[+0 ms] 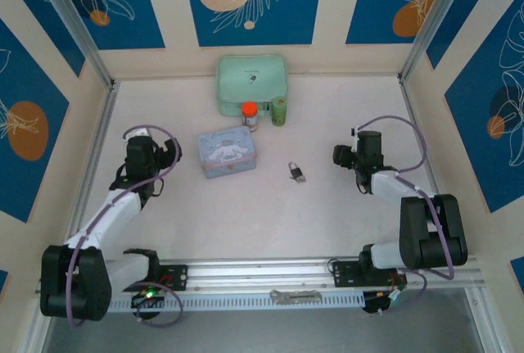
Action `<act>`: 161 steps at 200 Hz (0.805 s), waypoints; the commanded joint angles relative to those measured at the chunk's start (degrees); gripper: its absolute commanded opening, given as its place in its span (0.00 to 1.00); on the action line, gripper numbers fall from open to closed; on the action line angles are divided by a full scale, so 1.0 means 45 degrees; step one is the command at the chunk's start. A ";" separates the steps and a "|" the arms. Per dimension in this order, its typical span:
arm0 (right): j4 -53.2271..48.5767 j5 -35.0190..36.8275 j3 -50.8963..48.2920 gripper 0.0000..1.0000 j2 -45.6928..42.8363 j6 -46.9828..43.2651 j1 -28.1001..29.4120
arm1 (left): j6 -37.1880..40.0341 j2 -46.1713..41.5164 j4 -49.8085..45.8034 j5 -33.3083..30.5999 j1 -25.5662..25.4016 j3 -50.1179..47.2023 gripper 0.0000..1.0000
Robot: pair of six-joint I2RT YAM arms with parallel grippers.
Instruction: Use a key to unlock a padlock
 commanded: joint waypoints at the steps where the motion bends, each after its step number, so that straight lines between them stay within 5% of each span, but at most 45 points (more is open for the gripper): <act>1: 0.3750 -0.0409 -0.0738 0.67 0.0049 -0.0563 0.0017 | 0.1227 0.0420 0.0740 -0.1493 0.0182 0.0330 0.99; 47: 0.6588 -0.0208 -0.1171 0.75 0.1573 -0.0903 -0.0161 | 0.2077 0.1469 0.2875 -0.2488 0.0182 -0.0534 0.99; 61: 0.6712 -0.0875 -0.1333 1.00 0.1552 -0.0711 -0.0488 | 0.2465 0.1835 0.3894 -0.2702 0.0182 -0.0990 0.99; 78: 0.8683 -0.0911 -0.2005 0.99 0.2102 -0.0649 -0.0560 | 0.2769 0.2302 0.5002 -0.2713 0.0182 -0.1408 0.99; 161: 0.8050 -0.0675 -0.1824 0.99 0.1989 -0.0766 -0.0433 | 0.4581 0.4775 0.8911 -0.1878 0.0151 -0.1609 0.99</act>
